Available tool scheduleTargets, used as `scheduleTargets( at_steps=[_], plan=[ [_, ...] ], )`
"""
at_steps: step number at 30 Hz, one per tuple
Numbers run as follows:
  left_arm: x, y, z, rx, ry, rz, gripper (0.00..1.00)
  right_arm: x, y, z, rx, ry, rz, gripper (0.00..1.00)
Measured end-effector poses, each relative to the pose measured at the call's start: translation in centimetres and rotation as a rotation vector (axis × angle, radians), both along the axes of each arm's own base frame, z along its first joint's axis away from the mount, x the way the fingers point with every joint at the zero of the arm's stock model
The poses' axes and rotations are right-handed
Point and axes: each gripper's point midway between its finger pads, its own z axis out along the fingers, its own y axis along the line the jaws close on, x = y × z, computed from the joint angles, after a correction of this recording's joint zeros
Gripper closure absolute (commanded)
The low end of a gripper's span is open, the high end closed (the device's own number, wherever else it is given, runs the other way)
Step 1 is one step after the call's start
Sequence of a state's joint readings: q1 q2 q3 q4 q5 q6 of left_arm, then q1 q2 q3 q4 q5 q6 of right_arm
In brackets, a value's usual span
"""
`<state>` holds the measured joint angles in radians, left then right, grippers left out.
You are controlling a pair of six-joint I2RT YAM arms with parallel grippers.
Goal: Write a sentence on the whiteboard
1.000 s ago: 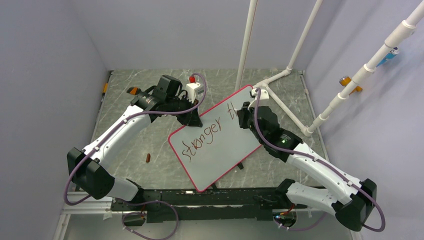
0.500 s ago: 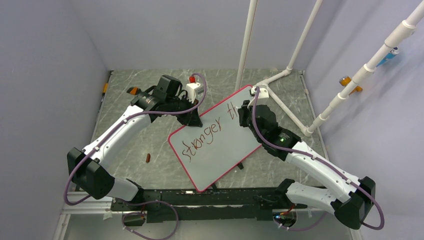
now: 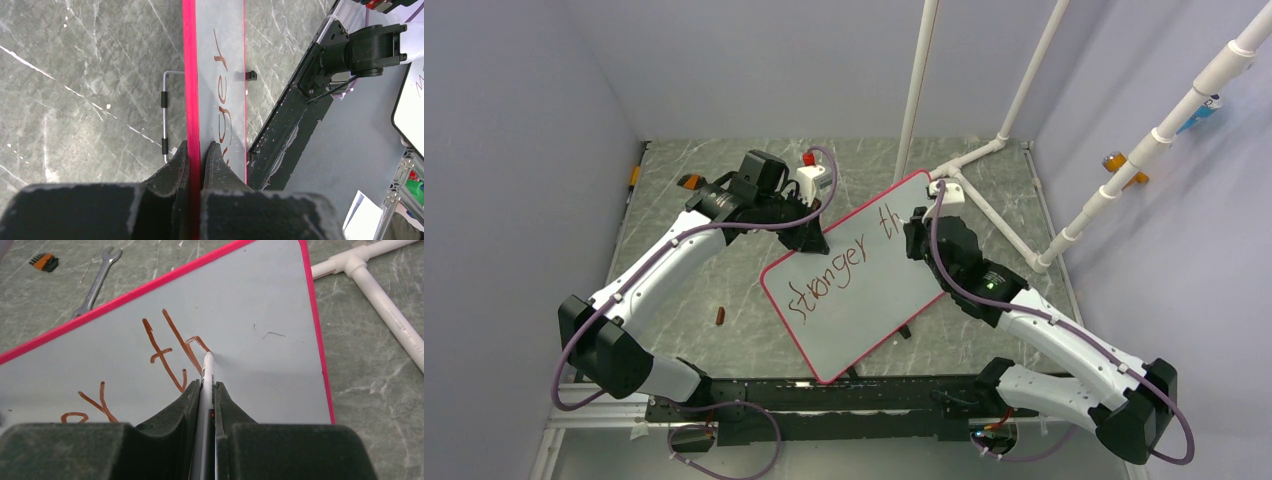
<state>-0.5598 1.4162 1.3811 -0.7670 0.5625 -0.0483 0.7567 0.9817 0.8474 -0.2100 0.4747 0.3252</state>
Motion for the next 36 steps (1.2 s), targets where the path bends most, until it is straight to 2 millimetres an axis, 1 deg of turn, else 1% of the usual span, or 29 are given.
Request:
scheduleTargets(
  at_steps=[6, 16, 19, 27, 33, 36],
  plan=[
    [0.0, 0.0, 0.0, 0.001, 0.000, 0.001, 1.00, -0.6, -0.5, -1.2, -0.008, 0.017, -0.003, 1.00],
    [0.0, 0.0, 0.0, -0.002, -0.001, -0.002, 1.00, -1.1, -1.0, -1.6, -0.019, 0.030, -0.002, 1.00],
    [0.0, -0.2, 0.1, -0.005, -0.005, -0.006, 1.00, -1.4, -1.3, -1.4, -0.014, 0.026, 0.001, 1.00],
    [-0.1, -0.3, 0.1, -0.006, -0.007, -0.008, 1.00, -2.4, -2.3, 1.0, 0.031, -0.043, 0.002, 1.00],
    [-0.1, -0.3, 0.1, -0.006, -0.007, -0.008, 1.00, -2.0, -2.5, 1.2, 0.017, -0.060, -0.009, 1.00],
    [-0.1, -0.3, 0.1, -0.006, -0.007, -0.008, 1.00, -1.6, -2.2, 0.8, -0.002, -0.053, -0.008, 1.00]
  ],
)
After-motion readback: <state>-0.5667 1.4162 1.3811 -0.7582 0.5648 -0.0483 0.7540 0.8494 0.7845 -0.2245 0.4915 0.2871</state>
